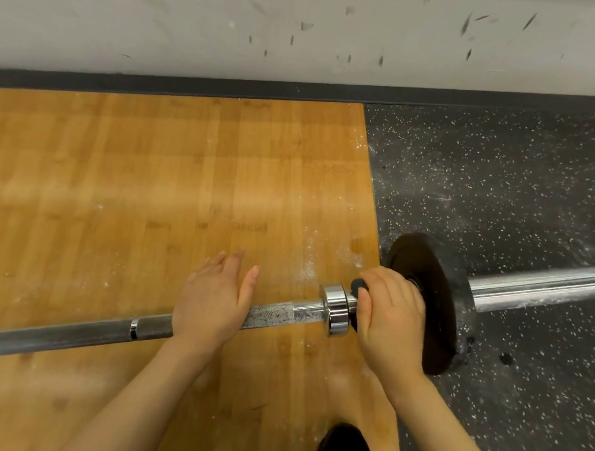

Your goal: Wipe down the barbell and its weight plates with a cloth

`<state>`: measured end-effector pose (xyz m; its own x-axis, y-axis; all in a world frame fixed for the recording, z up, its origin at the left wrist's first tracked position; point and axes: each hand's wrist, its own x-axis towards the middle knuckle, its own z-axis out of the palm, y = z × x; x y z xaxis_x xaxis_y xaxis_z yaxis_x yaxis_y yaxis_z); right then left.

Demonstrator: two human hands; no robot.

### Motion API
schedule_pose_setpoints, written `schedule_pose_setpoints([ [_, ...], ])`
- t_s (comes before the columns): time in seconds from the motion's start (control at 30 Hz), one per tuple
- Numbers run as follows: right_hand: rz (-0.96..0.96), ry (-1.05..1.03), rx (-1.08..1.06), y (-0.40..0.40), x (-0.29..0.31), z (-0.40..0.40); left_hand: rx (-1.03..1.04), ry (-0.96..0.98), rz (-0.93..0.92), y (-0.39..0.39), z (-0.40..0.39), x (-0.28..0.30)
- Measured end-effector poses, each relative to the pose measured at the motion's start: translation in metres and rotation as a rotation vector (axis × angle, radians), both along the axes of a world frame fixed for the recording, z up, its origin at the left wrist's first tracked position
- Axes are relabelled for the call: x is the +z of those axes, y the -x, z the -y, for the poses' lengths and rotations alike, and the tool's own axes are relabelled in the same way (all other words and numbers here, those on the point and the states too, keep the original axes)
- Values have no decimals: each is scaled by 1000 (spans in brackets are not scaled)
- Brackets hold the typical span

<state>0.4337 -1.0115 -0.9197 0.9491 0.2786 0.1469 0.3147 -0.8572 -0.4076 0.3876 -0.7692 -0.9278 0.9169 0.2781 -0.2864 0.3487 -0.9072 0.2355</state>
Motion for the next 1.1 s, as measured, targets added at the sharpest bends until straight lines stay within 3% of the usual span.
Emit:
schedule_pose_setpoints([
  [0.4,21,70,10,17,-5,6,-34,-8,-91,4,2,-4],
  [0.77,11,-76,28,46,-3,30,-26,4,-206,29,17,-6],
  [1.1,71,4,50,71,-12,37,-60,16,-35,32,61,-6],
])
